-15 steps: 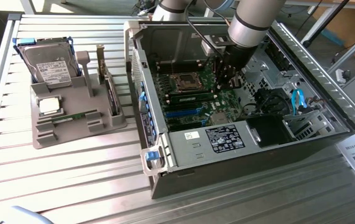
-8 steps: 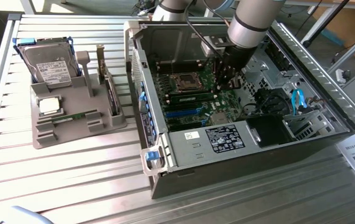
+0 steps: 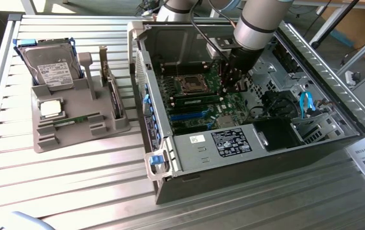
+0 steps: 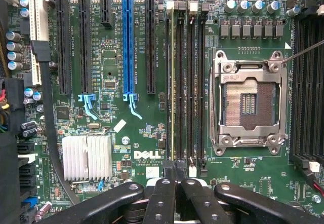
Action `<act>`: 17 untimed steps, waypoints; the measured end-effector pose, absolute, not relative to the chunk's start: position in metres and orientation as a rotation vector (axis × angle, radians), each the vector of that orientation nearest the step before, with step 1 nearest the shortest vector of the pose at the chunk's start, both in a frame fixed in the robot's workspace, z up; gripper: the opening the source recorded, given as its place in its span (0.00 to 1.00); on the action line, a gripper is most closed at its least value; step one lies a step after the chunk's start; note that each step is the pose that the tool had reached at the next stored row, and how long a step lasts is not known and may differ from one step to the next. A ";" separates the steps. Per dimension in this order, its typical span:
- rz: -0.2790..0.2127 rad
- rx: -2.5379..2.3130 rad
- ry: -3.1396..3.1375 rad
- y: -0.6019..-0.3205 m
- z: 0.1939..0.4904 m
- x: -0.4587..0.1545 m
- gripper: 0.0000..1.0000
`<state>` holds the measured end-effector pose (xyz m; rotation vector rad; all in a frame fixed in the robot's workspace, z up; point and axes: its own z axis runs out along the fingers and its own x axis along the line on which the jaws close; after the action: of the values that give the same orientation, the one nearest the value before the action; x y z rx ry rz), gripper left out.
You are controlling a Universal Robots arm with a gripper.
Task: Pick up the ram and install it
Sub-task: 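Press down the ram until it locks into place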
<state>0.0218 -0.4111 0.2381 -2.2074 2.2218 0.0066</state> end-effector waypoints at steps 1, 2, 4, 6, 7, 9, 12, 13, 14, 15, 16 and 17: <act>0.006 -2.207 2.222 -0.411 0.238 0.022 0.10; 0.006 -2.207 2.222 -0.411 0.238 0.022 0.10; 0.006 -2.208 2.222 -0.411 0.238 0.022 0.10; 0.006 -2.208 2.222 -0.411 0.238 0.022 0.10; 0.006 -2.208 2.222 -0.411 0.237 0.022 0.10; 0.006 -2.207 2.222 -0.411 0.237 0.022 0.10; 0.006 -2.208 2.222 -0.411 0.237 0.022 0.10; 0.006 -2.208 2.222 -0.411 0.237 0.022 0.10; 0.006 -2.207 2.222 -0.411 0.237 0.022 0.10; 0.006 -2.207 2.222 -0.411 0.236 0.022 0.10; 0.006 -2.207 2.222 -0.411 0.236 0.022 0.10; 0.006 -2.208 2.222 -0.411 0.236 0.022 0.10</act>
<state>0.0218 -0.4111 0.2356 -2.2075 2.2219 0.0060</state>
